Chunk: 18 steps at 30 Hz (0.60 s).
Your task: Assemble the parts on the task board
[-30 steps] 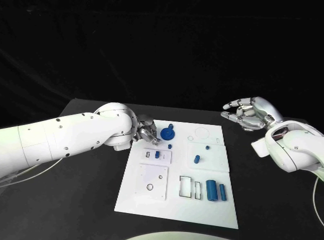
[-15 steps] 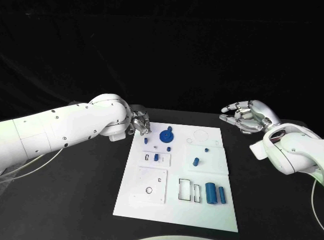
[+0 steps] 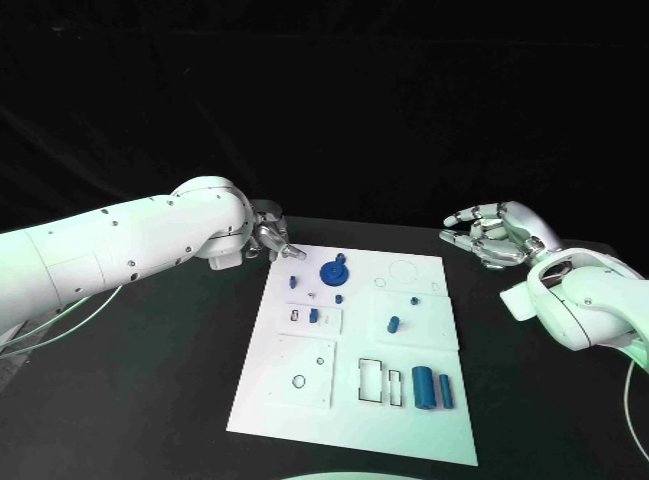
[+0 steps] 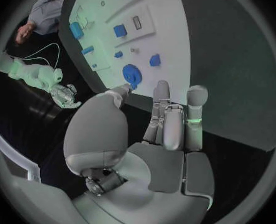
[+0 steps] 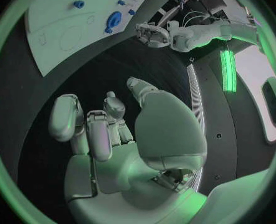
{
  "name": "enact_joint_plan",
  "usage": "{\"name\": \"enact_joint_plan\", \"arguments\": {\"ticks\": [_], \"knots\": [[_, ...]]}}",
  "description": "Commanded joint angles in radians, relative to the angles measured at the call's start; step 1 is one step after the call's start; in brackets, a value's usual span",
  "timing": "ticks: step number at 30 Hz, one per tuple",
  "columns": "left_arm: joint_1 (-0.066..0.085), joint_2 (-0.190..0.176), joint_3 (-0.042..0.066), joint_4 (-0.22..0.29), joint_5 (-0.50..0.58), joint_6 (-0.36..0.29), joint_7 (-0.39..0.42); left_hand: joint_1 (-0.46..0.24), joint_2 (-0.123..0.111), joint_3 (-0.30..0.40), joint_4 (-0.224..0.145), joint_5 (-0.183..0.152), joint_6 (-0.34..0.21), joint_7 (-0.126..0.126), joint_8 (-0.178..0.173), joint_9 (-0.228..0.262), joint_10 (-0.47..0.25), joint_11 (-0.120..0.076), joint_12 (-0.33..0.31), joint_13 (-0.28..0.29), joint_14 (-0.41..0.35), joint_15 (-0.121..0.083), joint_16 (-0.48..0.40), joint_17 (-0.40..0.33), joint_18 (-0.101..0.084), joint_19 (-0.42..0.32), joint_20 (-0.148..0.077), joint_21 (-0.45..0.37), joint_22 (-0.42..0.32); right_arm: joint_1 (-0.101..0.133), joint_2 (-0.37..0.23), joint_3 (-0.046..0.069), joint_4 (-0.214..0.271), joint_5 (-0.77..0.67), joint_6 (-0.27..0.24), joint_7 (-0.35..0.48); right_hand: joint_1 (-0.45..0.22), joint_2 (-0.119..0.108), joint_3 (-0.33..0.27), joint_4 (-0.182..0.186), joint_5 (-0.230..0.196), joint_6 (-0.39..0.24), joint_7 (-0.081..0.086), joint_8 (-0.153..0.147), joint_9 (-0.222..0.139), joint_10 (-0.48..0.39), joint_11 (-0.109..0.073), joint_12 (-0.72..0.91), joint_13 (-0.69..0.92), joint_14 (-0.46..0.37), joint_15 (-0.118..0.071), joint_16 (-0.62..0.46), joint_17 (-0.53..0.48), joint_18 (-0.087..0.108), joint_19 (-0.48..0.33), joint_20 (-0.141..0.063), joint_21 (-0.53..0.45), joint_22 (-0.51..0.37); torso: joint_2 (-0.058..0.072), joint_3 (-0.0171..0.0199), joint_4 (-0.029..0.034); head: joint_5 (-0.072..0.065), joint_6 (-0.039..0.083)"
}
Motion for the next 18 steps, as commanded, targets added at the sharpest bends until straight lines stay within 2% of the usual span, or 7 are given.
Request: {"name": "enact_joint_plan", "arguments": {"ticks": [1, 5, 7, 9, 12, 15, 18], "knots": [[0.003, 0.017, -0.003, -0.026, 0.023, 0.061, -0.003, 0.03, 0.087, -0.252, -0.008, -0.1, 0.005, -0.005, 0.005, -0.013, 0.004, 0.004, 0.018, -0.001, 0.025, 0.0, 0.004, -0.001, 0.002, 0.007, 0.001, 0.004, 0.008, -0.001, 0.001, 0.0, 0.0, -0.001, 0.009, 0.006, -0.003, 0.003, 0.002, 0.005, 0.002, -0.01, -0.001, 0.003, -0.001, -0.001, -0.002, 0.0, 0.001, 0.043, -0.007, -0.005, 0.032, 0.016, -0.007, 0.0, -0.005, 0.0, -0.002, 0.0, 0.0024, 0.001, -0.001], [0.003, 0.034, -0.012, -0.056, 0.037, 0.084, -0.009, 0.06, 0.122, -0.292, 0.001, -0.094, 0.011, -0.006, 0.009, -0.017, 0.01, -0.001, 0.028, 0.0, 0.028, -0.002, 0.008, 0.004, -0.003, 0.025, 0.0, 0.022, 0.039, -0.001, 0.003, 0.0, -0.001, -0.001, 0.01, 0.005, -0.003, 0.003, 0.002, 0.005, 0.002, -0.01, -0.001, 0.003, -0.001, -0.001, -0.002, 0.0, 0.001, 0.043, -0.007, -0.005, 0.032, 0.016, -0.007, 0.0, -0.005, 0.0, 0.0, -0.001, -0.0022, 0.005, -0.001], [0.003, 0.043, -0.018, -0.071, 0.057, 0.094, -0.011, 0.078, 0.147, -0.29, 0.001, -0.093, 0.026, -0.012, 0.015, -0.019, 0.021, -0.006, 0.039, 0.002, 0.029, -0.006, 0.009, 0.006, -0.005, 0.032, -0.001, 0.03, 0.052, -0.001, 0.004, 0.0, -0.001, -0.001, 0.011, 0.004, -0.003, 0.003, 0.002, 0.006, 0.004, -0.01, -0.001, 0.004, -0.001, 0.0, -0.002, 0.001, 0.002, 0.044, -0.007, -0.005, 0.033, 0.016, -0.007, 0.0, -0.004, 0.001, 0.0, -0.0012, -0.0036, 0.007, -0.003], [0.003, 0.05, -0.024, -0.084, 0.077, 0.102, -0.015, 0.1, 0.161, -0.268, 0.002, -0.093, 0.036, -0.018, 0.014, -0.024, 0.027, -0.011, 0.047, 0.004, 0.03, -0.011, 0.01, 0.007, -0.008, 0.042, -0.004, 0.042, 0.07, -0.001, 0.004, 0.0, -0.002, -0.001, 0.011, 0.004, 0.0, 0.002, 0.002, 0.007, 0.019, -0.01, -0.001, 0.008, -0.001, 0.001, -0.002, 0.002, 0.0, 0.044, -0.007, -0.005, 0.033, 0.016, -0.006, 0.0, -0.006, 0.001, -0.001, -0.0007, -0.0041, 0.007, -0.004], [0.002, 0.057, -0.03, -0.094, 0.089, 0.108, -0.017, 0.108, 0.163, -0.242, 0.002, -0.093, 0.043, -0.02, 0.01, -0.03, 0.03, -0.014, 0.051, 0.005, 0.032, -0.013, 0.011, 0.009, -0.011, 0.05, -0.006, 0.051, 0.084, -0.001, 0.003, 0.0, -0.001, -0.001, 0.011, 0.003, 0.002, 0.002, 0.003, 0.008, 0.026, -0.011, -0.001, 0.01, -0.001, 0.001, -0.003, 0.002, 0.0, 0.044, -0.008, -0.006, 0.033, 0.016, -0.006, -0.001, -0.006, 0.001, -0.001, 0.0003, -0.0031, 0.007, -0.006], [0.001, 0.067, -0.039, -0.108, 0.101, 0.121, -0.021, 0.106, 0.147, -0.168, 0.003, -0.093, 0.058, -0.023, -0.002, -0.043, 0.033, -0.017, 0.059, 0.007, 0.033, -0.016, 0.012, 0.01, -0.014, 0.057, -0.01, 0.063, 0.102, -0.001, 0.003, 0.0, -0.001, -0.001, 0.011, 0.002, 0.004, 0.001, 0.003, 0.009, 0.039, -0.013, -0.001, 0.013, -0.001, 0.002, -0.003, 0.003, -0.002, 0.044, -0.008, -0.006, 0.033, 0.016, -0.005, -0.001, -0.006, 0.001, 0.0, 0.0002, -0.0028, 0.008, -0.007], [-0.001, 0.074, -0.044, -0.116, 0.108, 0.129, -0.023, 0.098, 0.139, -0.136, 0.003, -0.092, 0.066, -0.025, -0.004, -0.047, 0.035, -0.019, 0.065, 0.009, 0.033, -0.018, 0.012, 0.011, -0.014, 0.058, -0.011, 0.066, 0.107, -0.001, 0.003, 0.0, 0.0, -0.001, 0.011, 0.001, 0.004, 0.001, 0.004, 0.01, 0.042, -0.013, -0.001, 0.013, -0.001, 0.001, -0.003, 0.003, -0.002, 0.044, -0.008, -0.006, 0.034, 0.016, -0.005, -0.001, -0.007, 0.001, 0.0, 0.0001, -0.0023, 0.007, -0.009]]}}
